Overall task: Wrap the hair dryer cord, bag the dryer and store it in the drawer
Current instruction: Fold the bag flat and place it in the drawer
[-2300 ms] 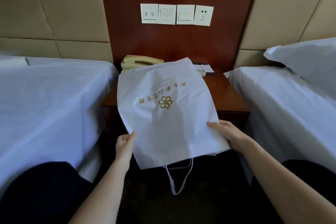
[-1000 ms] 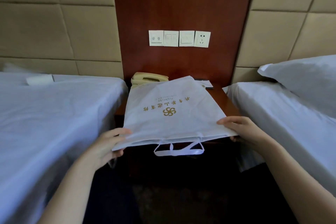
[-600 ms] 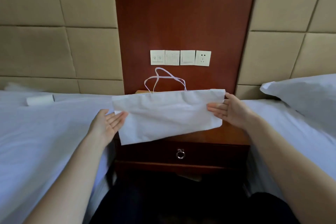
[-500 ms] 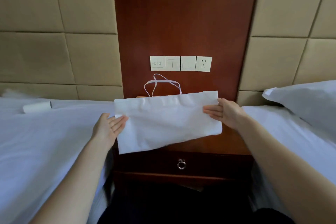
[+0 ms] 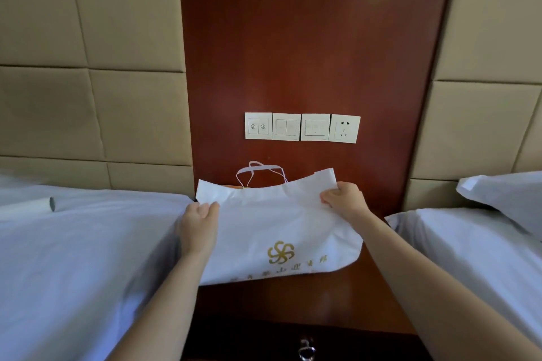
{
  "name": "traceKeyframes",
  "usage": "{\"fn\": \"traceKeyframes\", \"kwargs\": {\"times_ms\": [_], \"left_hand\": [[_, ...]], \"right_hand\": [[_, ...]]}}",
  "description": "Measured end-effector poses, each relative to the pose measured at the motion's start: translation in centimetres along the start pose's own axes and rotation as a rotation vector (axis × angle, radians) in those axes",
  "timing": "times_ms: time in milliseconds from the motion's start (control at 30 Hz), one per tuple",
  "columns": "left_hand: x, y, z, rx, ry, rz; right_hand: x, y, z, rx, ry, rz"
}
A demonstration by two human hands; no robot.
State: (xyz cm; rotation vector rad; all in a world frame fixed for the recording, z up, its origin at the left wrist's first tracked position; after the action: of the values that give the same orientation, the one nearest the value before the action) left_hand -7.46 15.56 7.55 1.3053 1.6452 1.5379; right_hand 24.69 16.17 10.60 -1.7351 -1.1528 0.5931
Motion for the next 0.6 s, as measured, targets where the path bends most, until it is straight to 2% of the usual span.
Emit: {"fn": "traceKeyframes", "kwargs": {"times_ms": [133, 233, 433, 600], "left_hand": [[1.6, -0.3, 2.9, 0.217, -0.106, 0.164], [2.9, -1.1, 4.1, 0.36, -0.169, 0.2], [4.4, -3.8, 6.3, 0.598, -0.267, 0.264], [4.6, -3.4, 8.2, 0.636, -0.272, 0.355]], "right_hand": [[1.8, -0.6, 1.4, -0.207, -0.015, -0.054], [3.0, -0.4, 2.6, -0.299, -0.029, -0.075], [4.1, 1.2, 5.0, -0.347, -0.083, -0.07], [4.7, 2.5, 5.6, -0.299, -0.115, -0.016]]}}
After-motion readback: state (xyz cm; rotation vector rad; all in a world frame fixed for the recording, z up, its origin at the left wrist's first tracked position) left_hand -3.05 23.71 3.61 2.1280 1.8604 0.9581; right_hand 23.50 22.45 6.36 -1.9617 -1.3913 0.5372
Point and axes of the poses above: each hand's wrist, its own x-axis towards the middle knuckle, its own z-axis out of the palm, y = z × x, the point moved 7 cm from there along x, towards the middle knuckle, and after that the axes turned 3 degrees about z, right-handed, at the moved point
